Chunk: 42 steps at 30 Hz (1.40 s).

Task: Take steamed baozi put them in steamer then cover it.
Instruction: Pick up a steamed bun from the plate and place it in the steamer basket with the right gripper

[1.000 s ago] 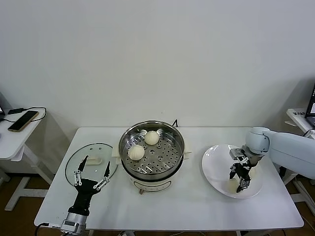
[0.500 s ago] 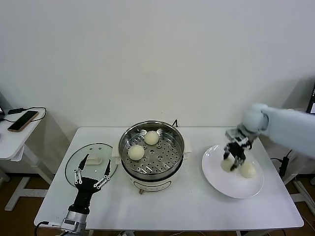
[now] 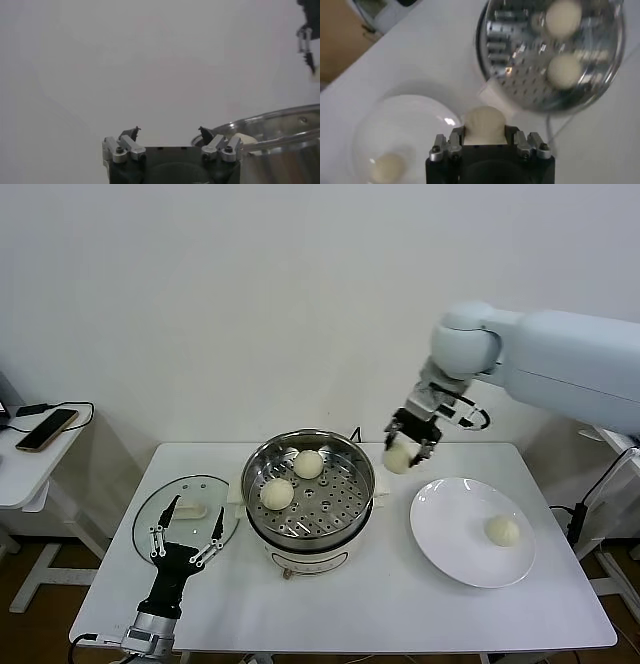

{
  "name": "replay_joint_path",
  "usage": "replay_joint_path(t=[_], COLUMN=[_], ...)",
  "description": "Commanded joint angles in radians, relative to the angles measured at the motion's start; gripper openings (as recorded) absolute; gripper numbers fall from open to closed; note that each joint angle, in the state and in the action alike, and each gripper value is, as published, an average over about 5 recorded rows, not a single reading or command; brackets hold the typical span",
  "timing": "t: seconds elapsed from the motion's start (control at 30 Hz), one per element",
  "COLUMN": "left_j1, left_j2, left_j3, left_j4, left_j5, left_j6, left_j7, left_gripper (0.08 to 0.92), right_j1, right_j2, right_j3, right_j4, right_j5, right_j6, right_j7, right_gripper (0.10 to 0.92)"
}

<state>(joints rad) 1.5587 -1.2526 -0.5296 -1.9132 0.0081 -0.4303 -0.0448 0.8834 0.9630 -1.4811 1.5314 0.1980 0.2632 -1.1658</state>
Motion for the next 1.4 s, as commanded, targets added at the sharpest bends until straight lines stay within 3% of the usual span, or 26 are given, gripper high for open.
replay_joint_path(t=[0.03, 0.47, 0.93, 1.4], left_j1=[0.001, 0.000, -0.004, -0.009], left_j2=[0.000, -0.003, -0.005, -0.004], left_j3=[-0.002, -0.005, -0.007, -0.003], left_j4=[-0.003, -0.001, 0.006, 0.011], left_j5=[-0.002, -0.007, -0.009, -0.012], left_j6=[0.001, 0.001, -0.002, -0.004], left_j7=[0.000, -0.002, -0.005, -0.006], left_gripper=[0.823, 0.823, 0.823, 0.823], right_j1=[-0.067, -0.254, -0.320, -0.283], right_j2=[0.166, 0.242, 0.256, 0.217], right_j3=[0.035, 0.088, 0.104, 0.221], right_j4=[0.088, 0.027, -0.011, -0.045], right_j5=[-0.155, -0.345, -0.421, -0.480], right_j6=[0.183, 0.332, 0.381, 0.415], right_j7=[0.047, 0.105, 0.125, 0.095], right_gripper=[0.574, 0.574, 0.594, 0.818])
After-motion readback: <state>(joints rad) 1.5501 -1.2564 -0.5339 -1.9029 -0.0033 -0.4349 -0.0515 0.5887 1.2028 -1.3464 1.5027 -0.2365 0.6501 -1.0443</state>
